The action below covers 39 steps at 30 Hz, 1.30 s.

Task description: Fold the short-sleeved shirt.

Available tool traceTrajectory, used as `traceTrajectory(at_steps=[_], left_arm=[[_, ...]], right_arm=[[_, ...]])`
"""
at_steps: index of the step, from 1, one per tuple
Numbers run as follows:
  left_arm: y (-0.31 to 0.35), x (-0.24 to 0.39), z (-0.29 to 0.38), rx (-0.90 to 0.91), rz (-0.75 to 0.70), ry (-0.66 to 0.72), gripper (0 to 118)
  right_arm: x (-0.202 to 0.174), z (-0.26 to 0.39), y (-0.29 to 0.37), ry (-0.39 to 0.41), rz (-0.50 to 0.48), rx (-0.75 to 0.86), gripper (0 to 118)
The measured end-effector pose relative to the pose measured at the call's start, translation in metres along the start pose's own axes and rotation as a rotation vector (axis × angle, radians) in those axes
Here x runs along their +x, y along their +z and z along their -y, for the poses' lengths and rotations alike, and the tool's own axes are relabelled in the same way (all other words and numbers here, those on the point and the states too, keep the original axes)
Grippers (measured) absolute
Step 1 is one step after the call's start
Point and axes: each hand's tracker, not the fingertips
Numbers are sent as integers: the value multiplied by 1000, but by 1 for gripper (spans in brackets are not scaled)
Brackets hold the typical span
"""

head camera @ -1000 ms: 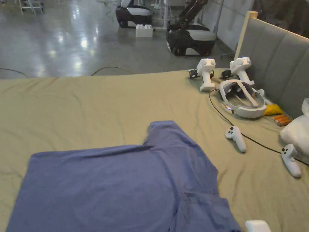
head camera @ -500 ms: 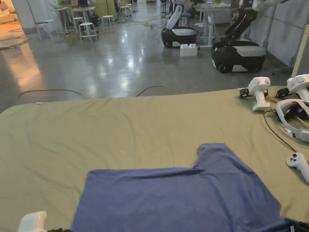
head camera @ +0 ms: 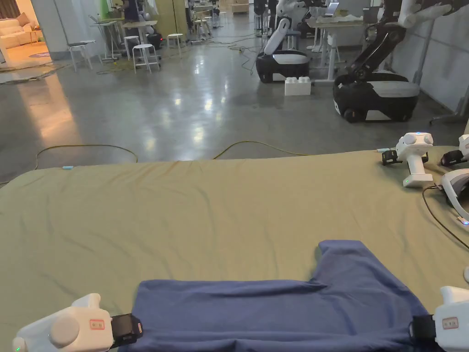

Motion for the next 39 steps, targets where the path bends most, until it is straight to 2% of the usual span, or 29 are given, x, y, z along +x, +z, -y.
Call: traceTrajectory(at_steps=[1,2,6,8,11,13,15,16,19,21,22,23,24,25,26,27,31,37,39], left_arm=[[7,-4,3,4,26,-2,99],[20,-5,7,48,87,-29,105],[105,-14,33,275,269,-54,105],[167,-8,53,407,289,-119,105],[249,3,92,688,291,-231,105],[300,11,118,831,339,-298,105],[333,24,145,945,282,-340,105],[345,29,155,968,276,-361,105],[370,44,187,1022,232,-374,104],[376,52,203,1052,148,-407,102],[379,58,210,1051,91,-427,93],[382,61,219,1071,64,-452,78],[383,64,222,1079,57,-470,55],[386,68,226,1074,46,-456,12],[388,71,229,1067,51,-446,0],[389,68,231,1067,65,-444,0],[394,65,236,1059,100,-403,0],[397,73,230,1068,95,-403,0],[394,73,227,1051,137,-451,1]], right_arm=[[2,2,6,25,-9,3,63],[3,6,16,48,-17,52,66],[4,25,86,89,-68,238,65],[-1,46,141,124,-131,387,66],[-12,82,211,191,-140,609,67],[-21,108,252,144,-207,751,67],[-26,127,280,92,-318,815,67],[-31,135,292,87,-336,824,67],[-51,150,320,165,-285,899,67],[-65,155,334,218,-237,912,64],[-70,159,339,238,-217,930,56],[-75,163,343,269,-189,931,40],[-77,165,344,279,-165,938,19],[-77,167,343,287,-156,941,7],[-79,169,345,280,-157,948,5],[-78,171,346,276,-164,954,0],[-78,174,345,247,-182,963,0],[-81,172,346,243,-195,969,0],[-80,170,345,239,-214,964,0]])
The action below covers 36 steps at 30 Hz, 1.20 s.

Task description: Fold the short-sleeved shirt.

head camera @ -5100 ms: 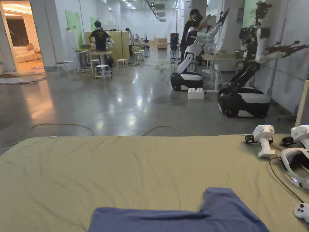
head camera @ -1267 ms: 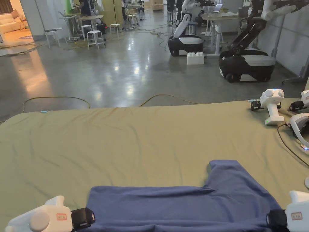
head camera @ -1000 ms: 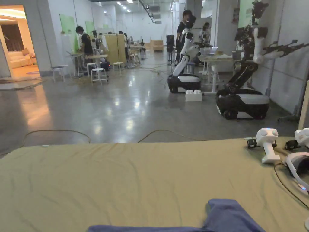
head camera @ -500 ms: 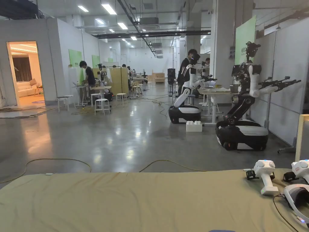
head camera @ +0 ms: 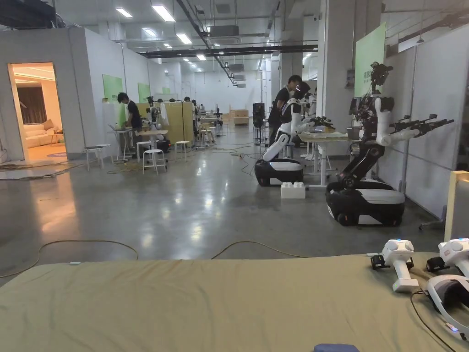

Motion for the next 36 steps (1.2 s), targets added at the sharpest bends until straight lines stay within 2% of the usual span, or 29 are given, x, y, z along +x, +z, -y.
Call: traceTrajectory(at_steps=[1,2,3,5,6,7,8,10,16,21,27,29,30,33,34,36], left_arm=[[3,1,6,33,24,2,15],[4,1,9,60,13,18,35],[3,1,10,58,10,44,43],[1,-2,5,1,41,112,39],[-2,-2,5,-11,29,113,26],[-3,0,7,-2,17,96,2],[-4,1,9,-5,1,68,0],[-1,7,5,4,-57,47,0],[-4,11,3,-3,-56,-21,0],[-10,10,5,-16,-44,2,0],[-48,-11,44,-224,-8,80,0],[-75,-24,71,-386,57,126,0],[-87,-32,90,-416,77,154,3],[-133,-59,148,-600,85,272,70],[-153,-68,169,-665,82,319,77],[-181,-82,203,-690,49,378,77]], right_arm=[[0,1,1,-5,-2,-2,0],[0,2,0,-6,-3,-5,0],[0,2,0,-2,-4,-9,0],[0,3,-1,12,4,-15,0],[0,4,1,15,6,-15,0],[0,4,1,15,5,-15,0],[1,5,0,13,4,-15,0],[0,4,0,11,6,-19,0],[5,5,-1,-12,11,-19,0],[10,9,-2,-13,25,-28,0],[16,27,-12,-19,37,-94,0],[19,36,-16,-38,33,-137,0],[20,40,-18,-50,29,-153,0],[26,53,-22,-78,19,-219,0],[27,57,-23,-78,27,-237,0],[31,66,-25,-94,37,-271,0]])
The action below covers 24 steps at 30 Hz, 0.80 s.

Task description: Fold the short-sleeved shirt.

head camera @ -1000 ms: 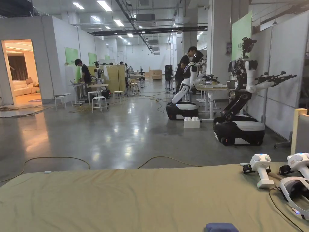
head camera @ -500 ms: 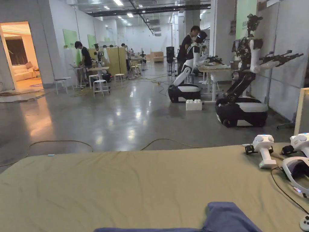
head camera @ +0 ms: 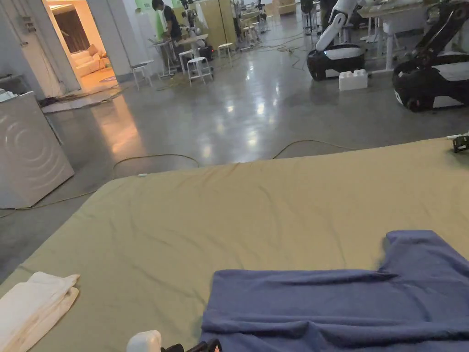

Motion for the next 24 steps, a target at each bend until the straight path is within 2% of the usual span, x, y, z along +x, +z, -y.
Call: traceTrajectory(at_steps=[2,4,6,7,9,11,12,15,18,19,20,21,22,24], left_arm=[[-43,-13,1,-61,-83,-1,77],[-81,-20,4,-140,-181,-90,77],[-107,-27,8,-196,-208,-104,76],[-117,-30,8,-202,-198,-93,72],[-131,-36,12,-240,-219,-46,41],[-142,-34,15,-262,-295,-53,28],[-138,-27,14,-233,-260,-56,22],[-142,-11,21,-255,-293,-179,19],[-149,-12,23,-270,-298,-170,13],[-151,-14,22,-298,-291,-143,13],[-151,-16,20,-305,-286,-128,13],[-148,-17,17,-312,-279,-118,13],[-148,-19,15,-320,-272,-115,13],[-148,-19,13,-322,-279,-134,13]], right_arm=[[6,6,-4,-36,11,-46,0],[12,11,-7,-57,25,-71,0],[16,14,-8,-64,46,-103,0],[18,17,-9,-61,62,-113,0],[22,21,-11,-60,81,-142,0],[24,27,-16,-58,94,-167,0],[25,30,-20,-55,99,-187,0],[28,38,-39,-44,111,-240,0],[43,48,-82,-56,103,-302,0],[51,53,-100,-74,118,-343,3],[62,60,-122,-94,122,-365,21],[73,68,-144,-132,125,-377,52],[93,80,-169,-183,148,-426,79],[114,93,-209,-260,224,-469,75]])
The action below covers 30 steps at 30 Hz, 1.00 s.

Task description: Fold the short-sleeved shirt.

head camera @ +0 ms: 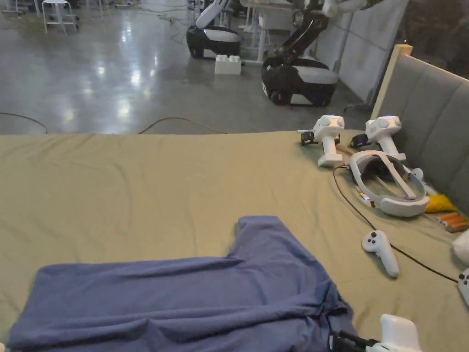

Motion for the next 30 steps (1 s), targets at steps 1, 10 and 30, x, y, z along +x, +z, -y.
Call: traceTrajectory(at_steps=[1,10,30], left_arm=[[-5,-3,-1,-5,1,-5,13],[13,-7,-2,-1,35,-17,8],[159,-41,135,81,152,161,13]], right_arm=[[8,-2,-23,-39,28,-16,75],[4,1,-55,103,157,-82,7],[35,99,91,149,206,-86,10]])
